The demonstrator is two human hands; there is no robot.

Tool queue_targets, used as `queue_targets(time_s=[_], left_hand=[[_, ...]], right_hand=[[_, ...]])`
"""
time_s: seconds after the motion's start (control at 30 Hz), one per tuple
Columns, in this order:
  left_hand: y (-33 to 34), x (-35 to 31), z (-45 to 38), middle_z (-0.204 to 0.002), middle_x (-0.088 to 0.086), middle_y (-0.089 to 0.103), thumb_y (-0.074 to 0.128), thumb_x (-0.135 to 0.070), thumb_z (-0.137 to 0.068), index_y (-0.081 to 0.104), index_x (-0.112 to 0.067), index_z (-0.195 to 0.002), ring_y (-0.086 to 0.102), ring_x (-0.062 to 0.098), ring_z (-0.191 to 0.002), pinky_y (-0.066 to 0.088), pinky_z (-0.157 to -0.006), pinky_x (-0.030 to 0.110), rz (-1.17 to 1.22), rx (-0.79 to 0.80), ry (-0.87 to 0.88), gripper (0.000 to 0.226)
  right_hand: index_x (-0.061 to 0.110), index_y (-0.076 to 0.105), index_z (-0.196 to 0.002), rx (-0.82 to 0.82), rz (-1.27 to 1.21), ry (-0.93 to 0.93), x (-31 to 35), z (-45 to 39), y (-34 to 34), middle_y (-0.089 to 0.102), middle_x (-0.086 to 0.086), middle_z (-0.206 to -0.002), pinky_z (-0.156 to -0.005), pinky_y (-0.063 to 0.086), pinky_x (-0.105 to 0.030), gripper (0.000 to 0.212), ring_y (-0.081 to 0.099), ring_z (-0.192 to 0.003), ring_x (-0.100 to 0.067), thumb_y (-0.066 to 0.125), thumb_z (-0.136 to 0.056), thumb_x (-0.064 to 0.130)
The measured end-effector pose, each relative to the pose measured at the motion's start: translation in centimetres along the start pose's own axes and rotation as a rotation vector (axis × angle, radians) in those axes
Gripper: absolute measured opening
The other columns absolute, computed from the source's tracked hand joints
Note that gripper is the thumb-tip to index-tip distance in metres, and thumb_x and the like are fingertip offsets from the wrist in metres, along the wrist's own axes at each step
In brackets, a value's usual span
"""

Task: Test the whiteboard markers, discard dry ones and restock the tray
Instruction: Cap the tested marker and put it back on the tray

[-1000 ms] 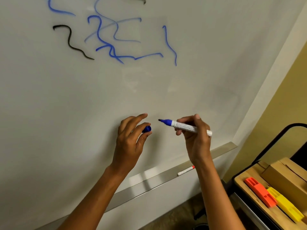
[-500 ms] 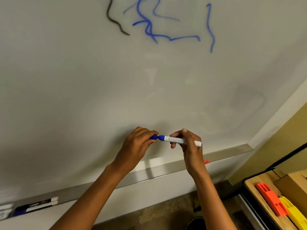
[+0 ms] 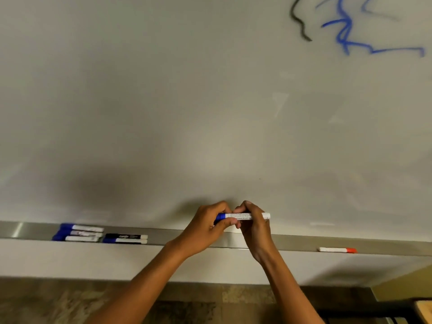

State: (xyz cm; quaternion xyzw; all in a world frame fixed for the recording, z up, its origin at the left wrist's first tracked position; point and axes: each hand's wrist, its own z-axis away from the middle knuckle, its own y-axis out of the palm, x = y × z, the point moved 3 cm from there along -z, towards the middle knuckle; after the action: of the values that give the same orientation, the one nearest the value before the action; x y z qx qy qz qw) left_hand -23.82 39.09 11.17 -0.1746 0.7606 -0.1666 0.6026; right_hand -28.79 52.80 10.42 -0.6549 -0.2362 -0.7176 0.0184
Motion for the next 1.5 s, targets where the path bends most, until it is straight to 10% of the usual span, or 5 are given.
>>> queue_targets(time_s=[0.37,0.77,1.03,1.5], left_hand=[[-7.7,9.5,6.1,-0.085,-0.015,0.06,0.073,-0.019,-0.085,0.067,-0.026,-0.094,0.061,0.012,-0.082,0.051,-0.069,0.02,-0.149,-0.164,-0.056,0.013],[-13.3,21.2,12.8,-0.095,-0.001,0.068,0.08,0.0,-0.075,0.076,-0.013,-0.1,0.059,0.021,-0.093,0.053,-0.078,0.037,-0.608,-0.322,-0.189,0.029],[-17.0,25.5,14.3,-0.094,0.005,0.072,0.077,0.005,-0.074,0.076,-0.01,-0.098,0.064,0.025,-0.091,0.056,-0.08,0.04,-0.656,-0.346,-0.258,0.029],[-18.0,28.0,14.0,-0.085,0.004,0.073,0.077,0.004,-0.073,0.076,-0.008,-0.089,0.064,0.023,-0.082,0.056,-0.073,0.036,-0.72,-0.241,-0.201,0.02]], right_hand=[[0.02,0.071,-0.08,0.116,0.124,0.262,-9.1,-0.7,6.3,0.061,-0.003,-0.074,-0.077,0.051,-0.028,0.019,0.058,-0.074,-0.014,0.065,-0.095,0.027],[0.034,0.07,-0.087,0.129,0.678,0.208,-19.4,-2.7,12.3,0.072,0.005,-0.091,-0.075,0.05,-0.014,0.018,0.064,-0.081,-0.009,0.074,-0.089,0.017],[0.032,0.07,-0.09,0.077,0.84,0.237,-24.0,-4.9,17.4,0.069,0.009,-0.092,-0.087,0.057,-0.035,0.013,0.061,-0.082,-0.007,0.074,-0.088,0.019],[0.027,0.077,-0.106,-0.074,1.181,0.001,-26.6,-4.7,19.5,0.075,0.005,-0.107,-0.082,0.046,-0.032,0.02,0.064,-0.101,-0.022,0.064,-0.094,0.016]])
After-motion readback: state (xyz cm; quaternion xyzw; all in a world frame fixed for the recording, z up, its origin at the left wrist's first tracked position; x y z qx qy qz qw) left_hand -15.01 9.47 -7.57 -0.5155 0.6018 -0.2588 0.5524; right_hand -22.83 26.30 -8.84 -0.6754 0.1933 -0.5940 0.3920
